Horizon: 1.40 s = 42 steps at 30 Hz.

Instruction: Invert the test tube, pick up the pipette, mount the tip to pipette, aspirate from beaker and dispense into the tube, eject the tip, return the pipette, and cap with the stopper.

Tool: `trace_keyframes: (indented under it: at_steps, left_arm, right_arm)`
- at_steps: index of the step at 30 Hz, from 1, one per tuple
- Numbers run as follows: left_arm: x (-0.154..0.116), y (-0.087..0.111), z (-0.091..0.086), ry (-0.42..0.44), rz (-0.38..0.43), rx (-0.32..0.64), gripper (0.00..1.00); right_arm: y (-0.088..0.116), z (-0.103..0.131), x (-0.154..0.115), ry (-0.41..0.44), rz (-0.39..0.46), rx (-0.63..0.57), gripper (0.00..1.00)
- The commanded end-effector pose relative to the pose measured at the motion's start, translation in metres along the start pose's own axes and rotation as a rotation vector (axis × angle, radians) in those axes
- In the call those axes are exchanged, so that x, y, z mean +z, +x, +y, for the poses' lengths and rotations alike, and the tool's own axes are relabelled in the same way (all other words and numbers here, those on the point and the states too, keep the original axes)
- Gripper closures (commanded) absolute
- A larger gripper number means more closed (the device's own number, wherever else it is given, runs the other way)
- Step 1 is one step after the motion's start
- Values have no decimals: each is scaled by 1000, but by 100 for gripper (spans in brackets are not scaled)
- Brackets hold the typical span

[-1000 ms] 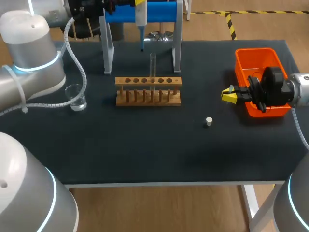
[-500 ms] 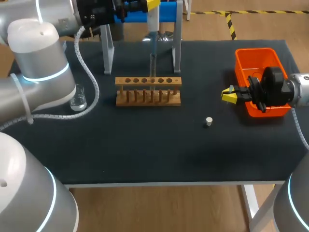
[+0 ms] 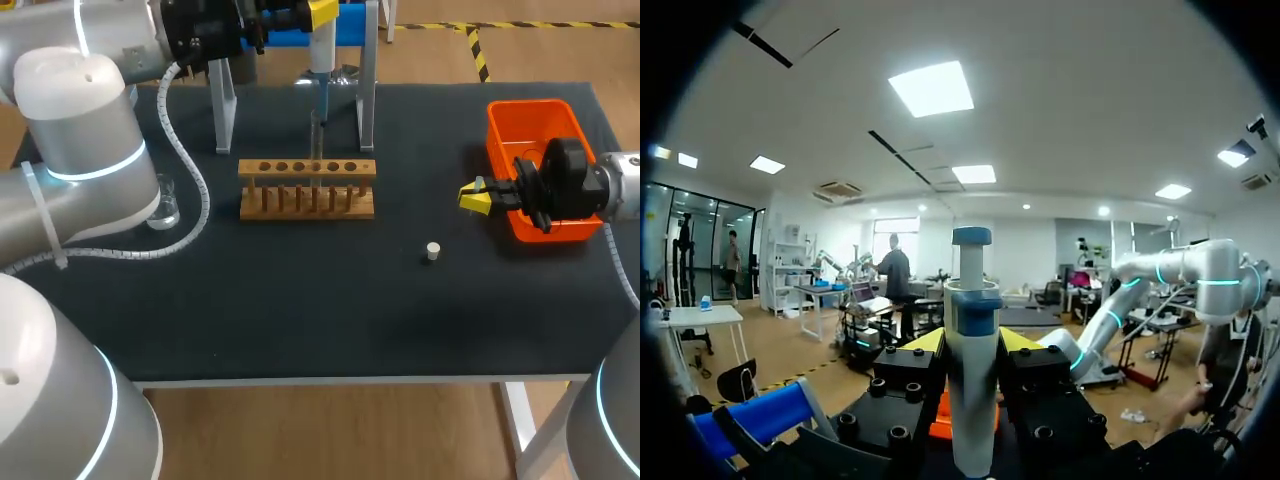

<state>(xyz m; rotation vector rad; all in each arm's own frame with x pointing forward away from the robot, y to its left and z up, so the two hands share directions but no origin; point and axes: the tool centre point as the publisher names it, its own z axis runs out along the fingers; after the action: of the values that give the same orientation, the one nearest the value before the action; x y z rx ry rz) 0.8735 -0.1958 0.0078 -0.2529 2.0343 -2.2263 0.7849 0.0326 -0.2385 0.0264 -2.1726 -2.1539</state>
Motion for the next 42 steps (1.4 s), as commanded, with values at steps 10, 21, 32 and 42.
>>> trace_keyframes:
  at_steps: [10,21,32,42]
  left_arm:
    - [-1,0,0,2,1,1,100]
    - [-1,0,0,2,1,1,100]
    - [-3,0,-2,6,40,2,100]
    - [-4,1,-1,10,57,4,100]
  right_arm:
    - [1,1,0,3,-2,0,100]
    - [1,1,0,3,-2,0,100]
    - [1,1,0,3,-2,0,100]
    - [1,1,0,3,-2,0,100]
